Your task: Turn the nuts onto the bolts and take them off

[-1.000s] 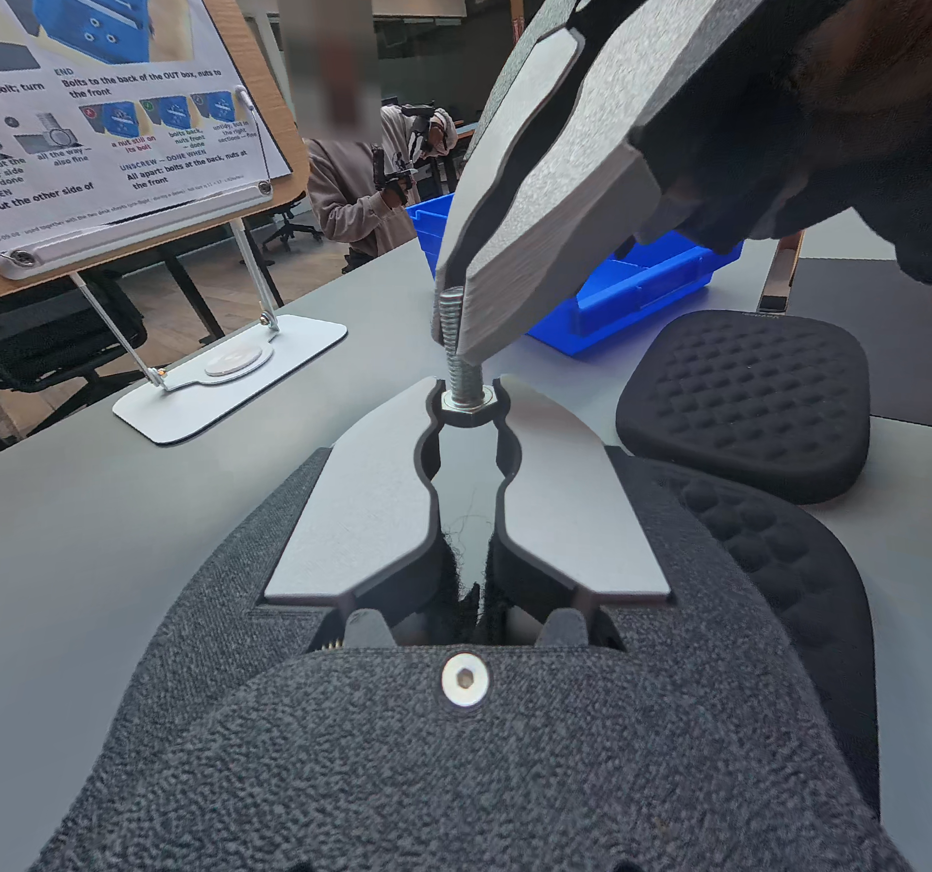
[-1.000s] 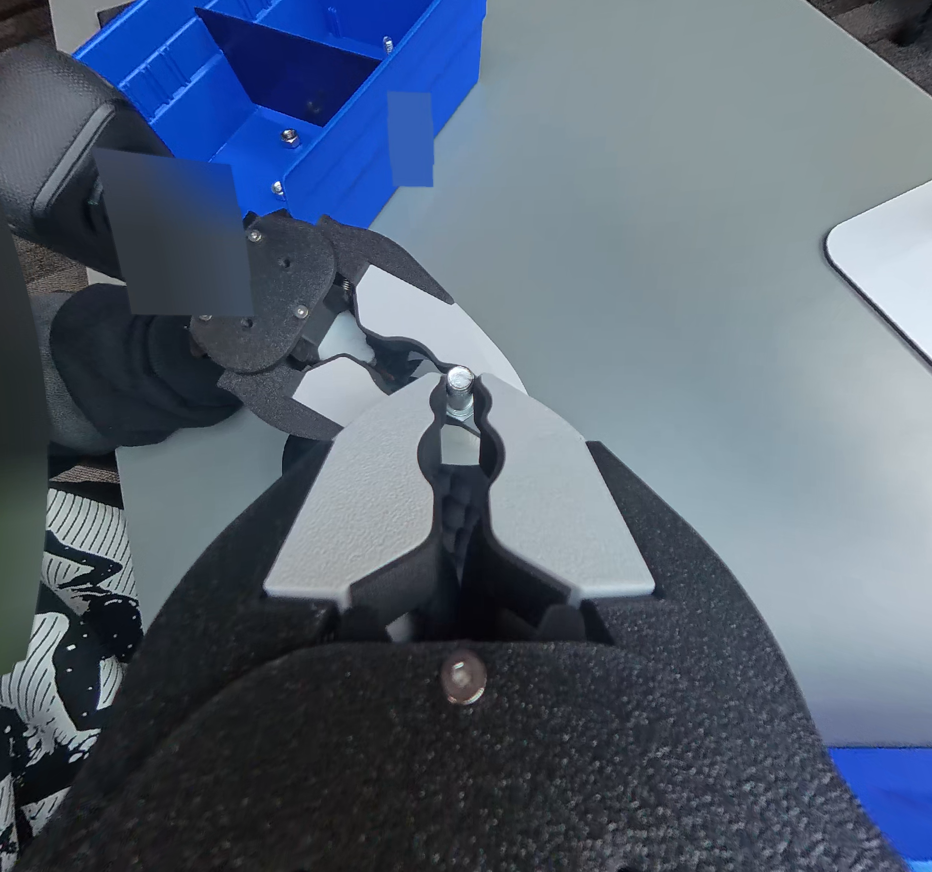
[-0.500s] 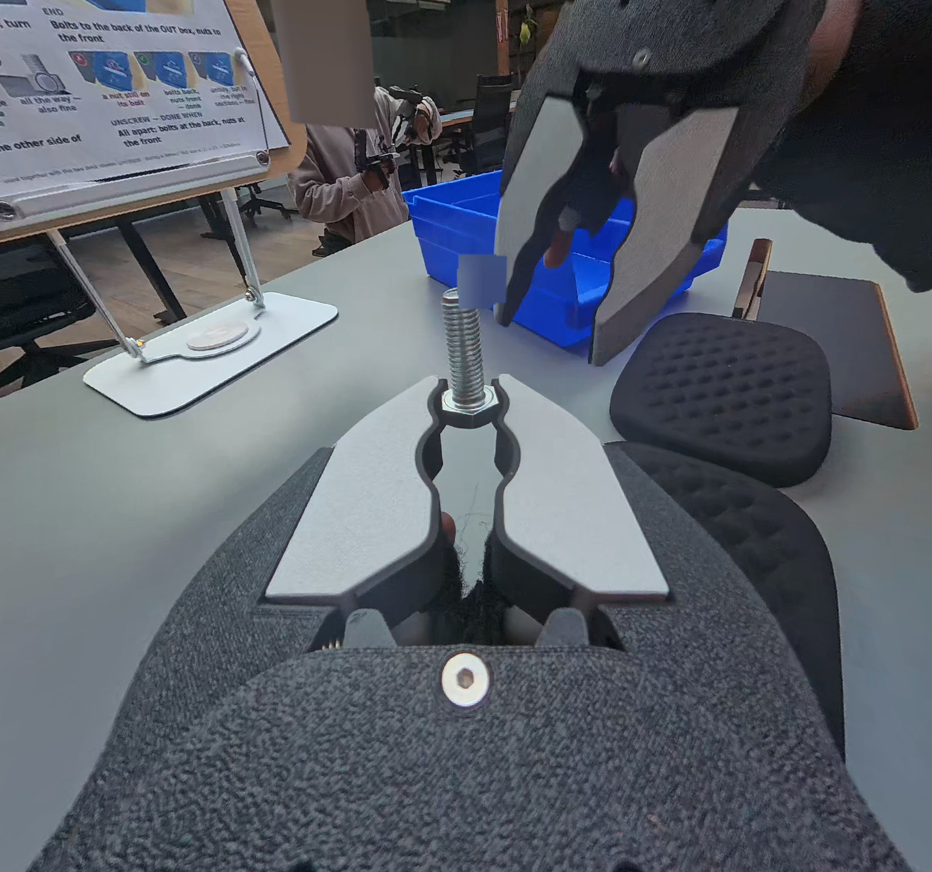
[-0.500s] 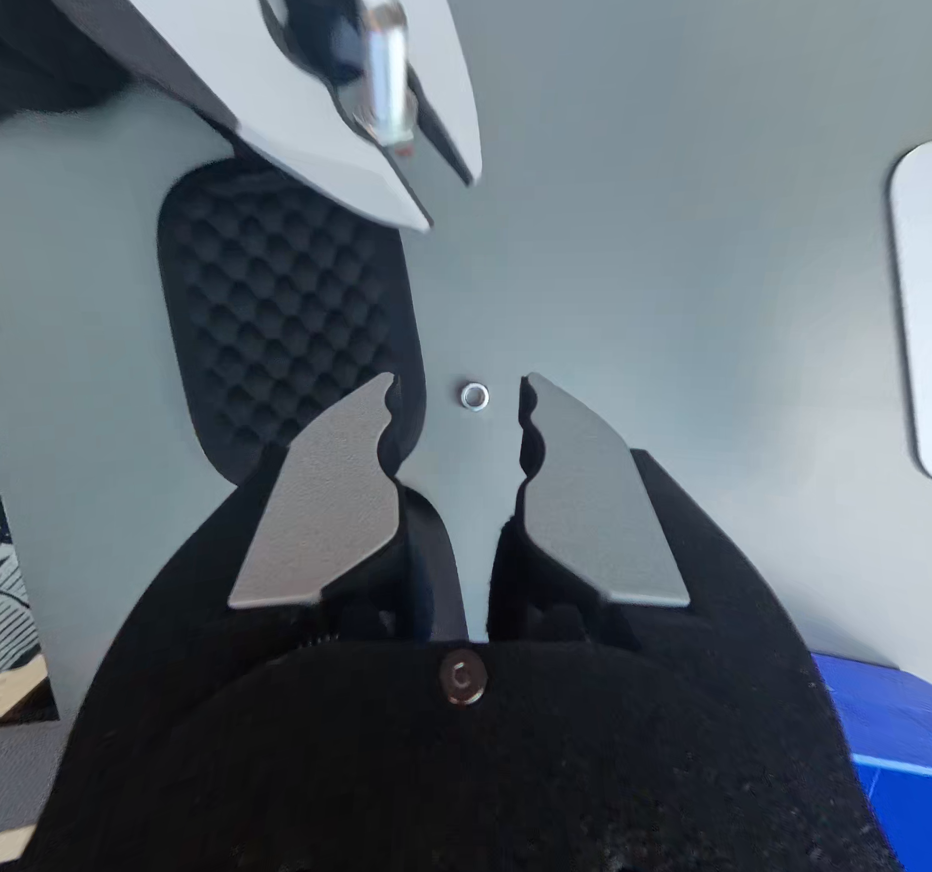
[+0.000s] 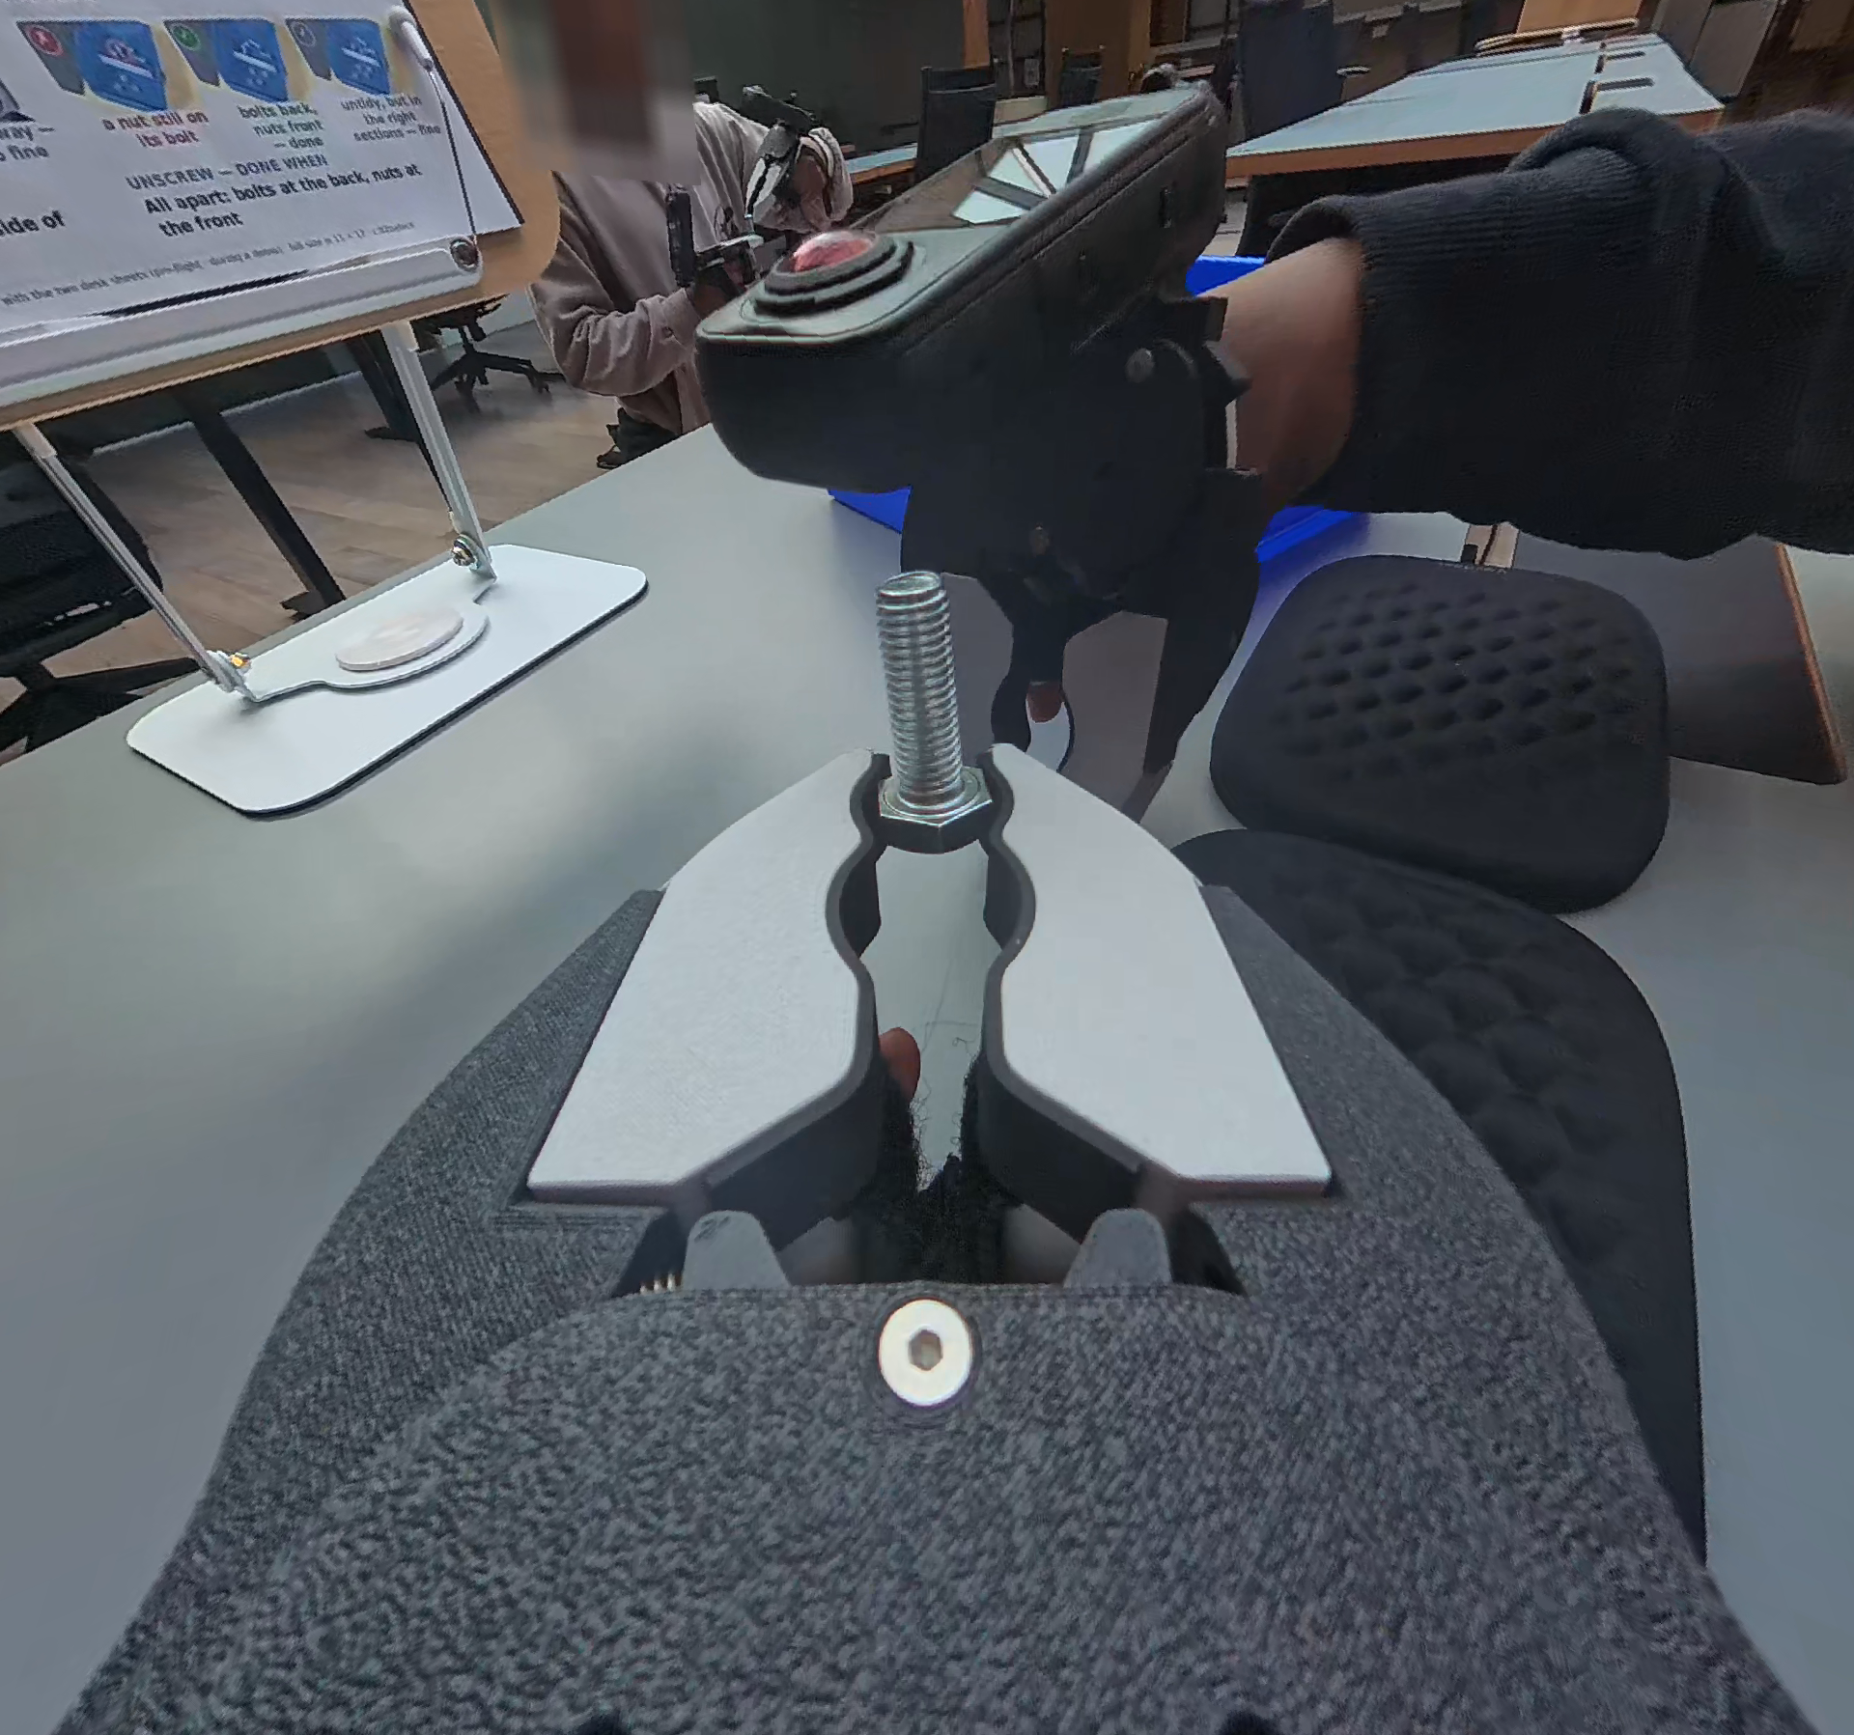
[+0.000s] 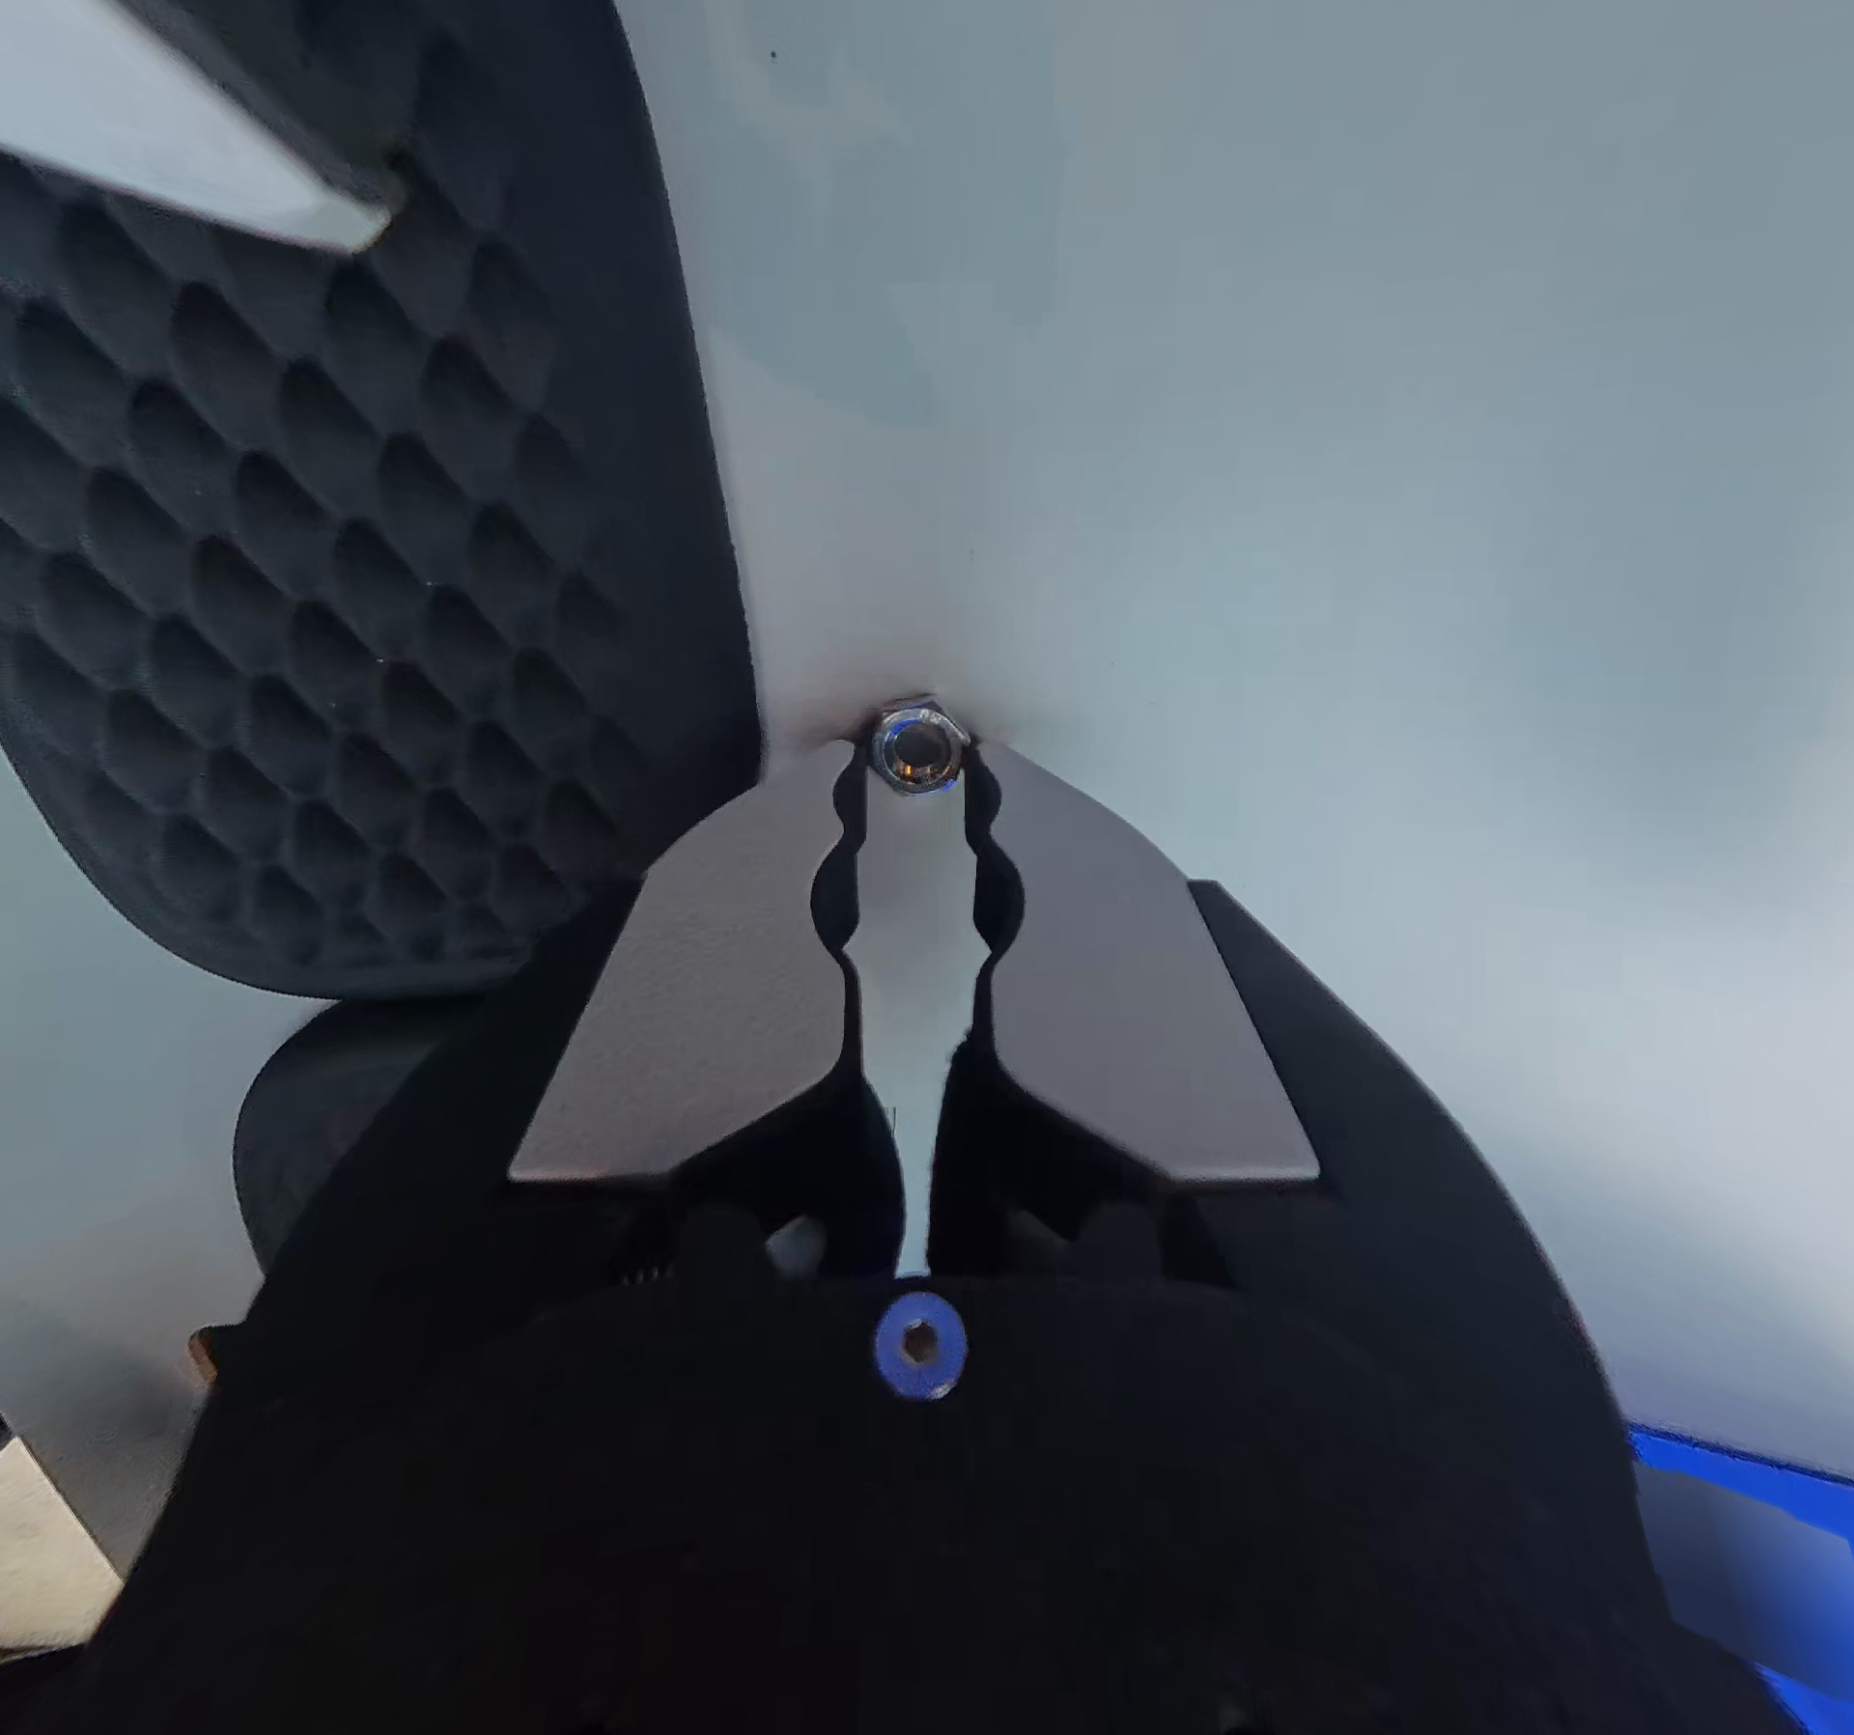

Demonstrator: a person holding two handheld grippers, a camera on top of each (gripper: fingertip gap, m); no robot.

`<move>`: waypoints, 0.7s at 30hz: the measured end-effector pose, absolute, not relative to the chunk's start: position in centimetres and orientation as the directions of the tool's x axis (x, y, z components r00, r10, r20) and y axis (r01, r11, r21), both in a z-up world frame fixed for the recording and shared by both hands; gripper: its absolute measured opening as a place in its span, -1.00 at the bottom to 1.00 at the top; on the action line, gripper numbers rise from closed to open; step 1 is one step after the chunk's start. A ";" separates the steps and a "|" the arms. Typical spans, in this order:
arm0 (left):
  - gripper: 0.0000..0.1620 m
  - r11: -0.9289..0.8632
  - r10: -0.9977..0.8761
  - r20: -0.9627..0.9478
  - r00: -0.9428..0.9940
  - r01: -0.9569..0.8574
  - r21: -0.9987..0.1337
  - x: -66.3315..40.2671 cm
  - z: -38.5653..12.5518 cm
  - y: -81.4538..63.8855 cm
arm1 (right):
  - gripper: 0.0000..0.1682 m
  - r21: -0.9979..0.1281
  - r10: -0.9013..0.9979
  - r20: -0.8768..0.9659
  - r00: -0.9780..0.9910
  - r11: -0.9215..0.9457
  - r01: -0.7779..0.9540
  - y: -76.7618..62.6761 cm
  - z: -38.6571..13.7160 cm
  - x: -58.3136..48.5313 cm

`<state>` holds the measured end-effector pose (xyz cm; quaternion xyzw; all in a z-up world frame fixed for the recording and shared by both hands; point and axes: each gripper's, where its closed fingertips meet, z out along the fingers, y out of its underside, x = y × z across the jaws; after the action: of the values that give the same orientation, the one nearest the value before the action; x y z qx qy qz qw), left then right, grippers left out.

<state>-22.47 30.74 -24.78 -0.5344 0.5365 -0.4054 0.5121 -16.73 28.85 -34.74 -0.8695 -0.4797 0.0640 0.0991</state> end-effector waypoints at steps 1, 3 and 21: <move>-0.80 0.100 -0.989 -0.115 0.088 -0.158 -0.982 -22.4 -24.8 30.6 | -0.79 -0.227 0.853 -0.015 0.522 -0.511 0.829 28.8 -34.7 -16.6; -0.80 0.094 -0.992 -0.105 0.066 -0.150 -0.984 -22.4 -24.7 30.3 | -0.79 -0.225 0.872 0.002 0.490 -0.477 0.850 28.6 -34.1 -16.4; -0.80 0.055 -0.851 0.017 -0.525 -0.121 -0.991 -22.9 -25.0 20.4 | -0.80 -0.363 0.966 0.062 -0.253 0.257 0.896 22.1 -19.5 -24.9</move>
<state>-22.87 20.41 -24.96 -0.3714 0.6542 -0.5786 0.3153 -24.91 22.06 -19.54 -0.5958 -0.7810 0.1277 0.1369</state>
